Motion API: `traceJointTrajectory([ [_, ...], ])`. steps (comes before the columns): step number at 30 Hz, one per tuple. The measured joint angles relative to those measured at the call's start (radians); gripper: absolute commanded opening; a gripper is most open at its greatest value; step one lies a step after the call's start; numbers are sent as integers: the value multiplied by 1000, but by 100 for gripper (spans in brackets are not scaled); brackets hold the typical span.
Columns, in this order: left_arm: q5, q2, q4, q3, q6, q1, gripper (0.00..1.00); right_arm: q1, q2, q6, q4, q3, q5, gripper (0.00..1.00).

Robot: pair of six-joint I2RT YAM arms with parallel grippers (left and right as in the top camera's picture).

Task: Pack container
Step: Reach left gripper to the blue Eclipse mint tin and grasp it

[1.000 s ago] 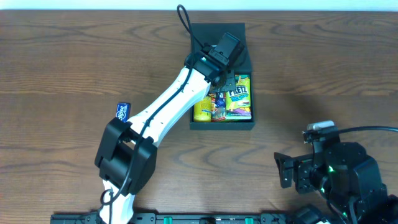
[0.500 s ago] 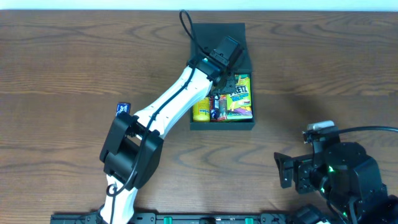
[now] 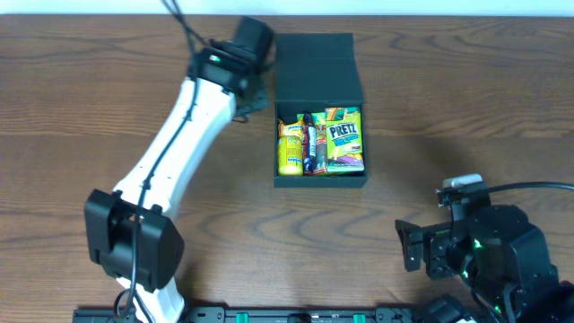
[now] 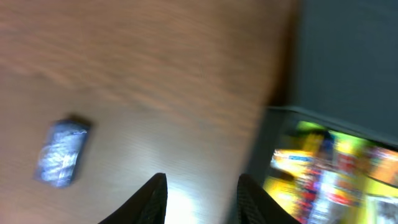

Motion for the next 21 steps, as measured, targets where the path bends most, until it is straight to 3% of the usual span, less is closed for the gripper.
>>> traceJointTrajectory([
  [7,3,0,-114,0,121,161,29,0,0,0,0,0,0,99],
  [12,116,0,-177,0,289,232,27,0,0,0,0,0,0,99],
  [16,156,0,-192,-29,401,279,36,0,0,0,0,0,0,99],
  [21,175,0,-151,-161,454,313,46,0,0,0,0,0,0,99],
])
